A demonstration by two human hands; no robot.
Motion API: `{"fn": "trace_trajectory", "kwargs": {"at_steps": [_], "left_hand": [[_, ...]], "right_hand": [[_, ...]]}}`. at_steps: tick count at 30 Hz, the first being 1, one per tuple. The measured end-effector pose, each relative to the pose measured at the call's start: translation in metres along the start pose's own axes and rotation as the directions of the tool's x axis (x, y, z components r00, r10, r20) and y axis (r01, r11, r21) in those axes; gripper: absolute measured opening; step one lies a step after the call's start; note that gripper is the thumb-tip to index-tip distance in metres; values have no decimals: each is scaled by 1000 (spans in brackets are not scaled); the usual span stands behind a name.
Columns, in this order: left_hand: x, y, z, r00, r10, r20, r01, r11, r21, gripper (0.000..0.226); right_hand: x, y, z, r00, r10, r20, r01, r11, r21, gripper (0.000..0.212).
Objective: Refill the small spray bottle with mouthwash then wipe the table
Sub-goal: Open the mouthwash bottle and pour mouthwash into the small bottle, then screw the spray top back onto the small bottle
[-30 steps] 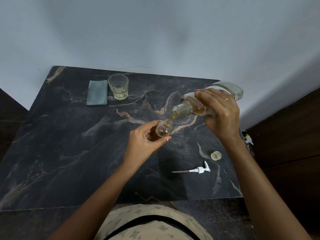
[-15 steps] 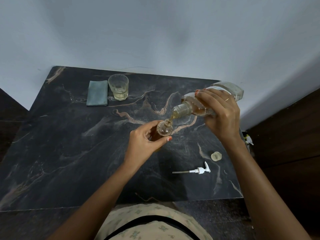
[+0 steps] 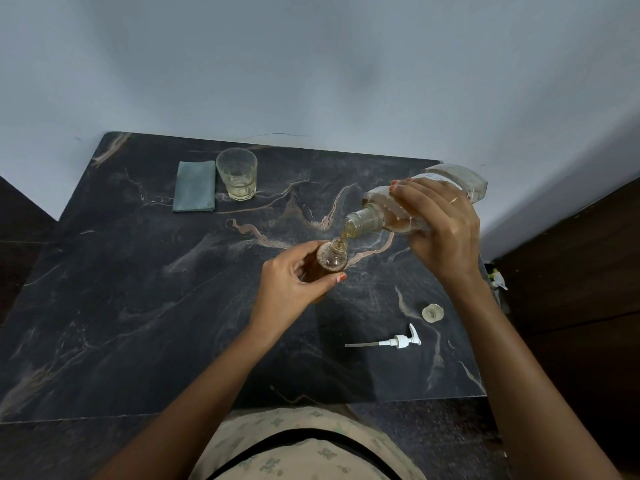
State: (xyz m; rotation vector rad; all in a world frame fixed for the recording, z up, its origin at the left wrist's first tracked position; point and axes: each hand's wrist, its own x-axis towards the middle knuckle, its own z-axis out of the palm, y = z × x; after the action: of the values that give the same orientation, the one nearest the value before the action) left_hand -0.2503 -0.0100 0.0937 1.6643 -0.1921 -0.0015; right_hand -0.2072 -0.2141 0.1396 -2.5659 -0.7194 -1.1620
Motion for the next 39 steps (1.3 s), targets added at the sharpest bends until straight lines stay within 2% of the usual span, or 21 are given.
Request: {"fn": "trace_trajectory", "kwargs": {"at_steps": [15, 20, 22, 25, 28, 31, 37, 39], "left_hand": [[2, 0, 3, 1000, -7, 6, 7, 1000, -27, 48], [0, -4, 4, 1000, -29, 6, 29, 997, -71, 49], [0, -7, 4, 999, -44, 14, 45, 994, -96, 48], [-1, -16, 4, 996, -86, 21, 88, 989, -120, 47], [-3, -28, 3, 991, -135, 14, 135, 983, -121, 48], [-4, -42, 2, 984, -176, 4, 175, 979, -105, 49], [-6, -77, 0, 969, -248, 15, 248, 967, -58, 49], [-7, -89, -1, 963, -269, 15, 270, 963, -31, 50]], "right_hand": [[-16, -7, 7, 996, 80, 37, -82, 996, 43, 28], [-27, -13, 11, 980, 188, 68, -194, 977, 88, 33], [-35, -17, 13, 952, 282, 116, -297, 945, 139, 38], [-49, -24, 19, 842, 494, 218, -539, 795, 280, 43], [-62, -29, 24, 684, 654, 323, -720, 535, 441, 48], [-80, -27, 34, 517, 742, 427, -822, 291, 489, 55], [-113, -16, 50, 365, 743, 561, -888, 98, 448, 54], [-118, -14, 53, 343, 728, 593, -892, 55, 449, 55]]}}
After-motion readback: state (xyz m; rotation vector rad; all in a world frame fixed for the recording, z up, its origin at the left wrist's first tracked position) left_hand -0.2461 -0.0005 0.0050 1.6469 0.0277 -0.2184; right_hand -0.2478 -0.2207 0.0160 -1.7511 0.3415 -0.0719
